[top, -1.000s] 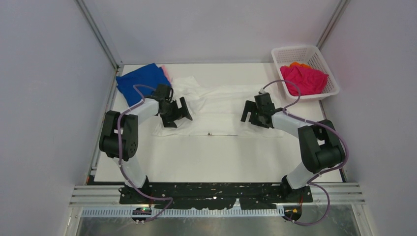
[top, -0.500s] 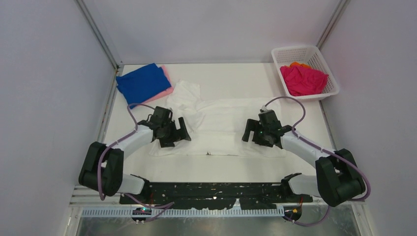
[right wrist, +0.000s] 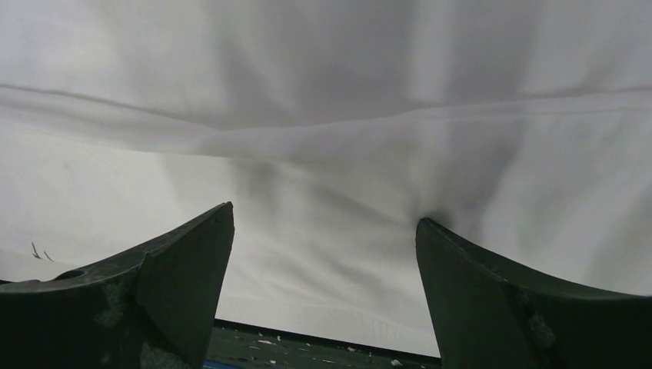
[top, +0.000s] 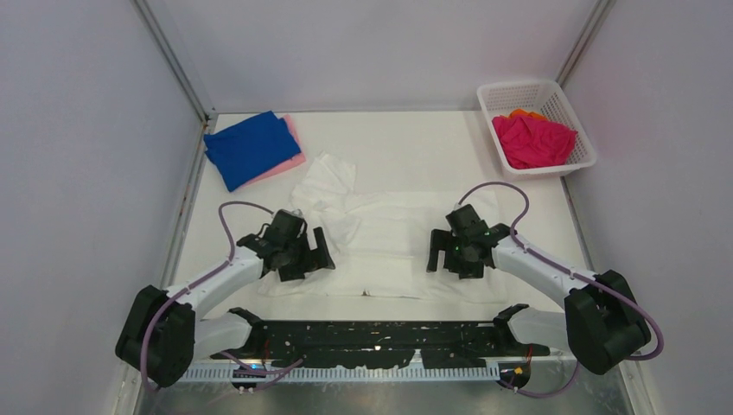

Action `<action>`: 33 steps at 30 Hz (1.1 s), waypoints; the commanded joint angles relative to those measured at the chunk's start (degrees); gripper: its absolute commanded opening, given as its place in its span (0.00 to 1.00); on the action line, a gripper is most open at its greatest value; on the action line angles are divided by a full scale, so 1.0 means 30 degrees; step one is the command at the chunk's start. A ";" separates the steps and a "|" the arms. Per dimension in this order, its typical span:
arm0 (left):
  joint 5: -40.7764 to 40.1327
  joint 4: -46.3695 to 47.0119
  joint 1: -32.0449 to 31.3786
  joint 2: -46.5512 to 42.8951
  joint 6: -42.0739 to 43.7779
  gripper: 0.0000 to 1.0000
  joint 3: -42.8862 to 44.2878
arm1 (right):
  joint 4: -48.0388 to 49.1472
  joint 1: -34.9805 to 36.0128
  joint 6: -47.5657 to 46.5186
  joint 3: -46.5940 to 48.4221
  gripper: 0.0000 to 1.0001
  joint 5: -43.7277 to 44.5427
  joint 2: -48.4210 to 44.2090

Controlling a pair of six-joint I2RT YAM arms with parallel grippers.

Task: Fold and stack the t-shirts
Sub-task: Fold the flattened tshirt in 1/3 of the way

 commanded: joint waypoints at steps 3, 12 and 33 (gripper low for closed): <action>-0.0329 -0.4545 -0.1926 -0.1196 -0.1930 1.00 -0.2273 | -0.3078 0.0060 0.0039 -0.0045 0.95 0.2901 0.0544; -0.0343 -0.5137 -0.4087 -0.2619 -0.3800 1.00 -0.2665 | -0.3240 -0.0188 -0.0121 0.0106 0.96 0.4074 0.0887; -0.3859 -0.5551 -0.4058 -0.0267 -0.2546 0.99 0.0684 | -0.4660 -0.0256 0.0449 -0.0673 0.95 0.2398 -0.1532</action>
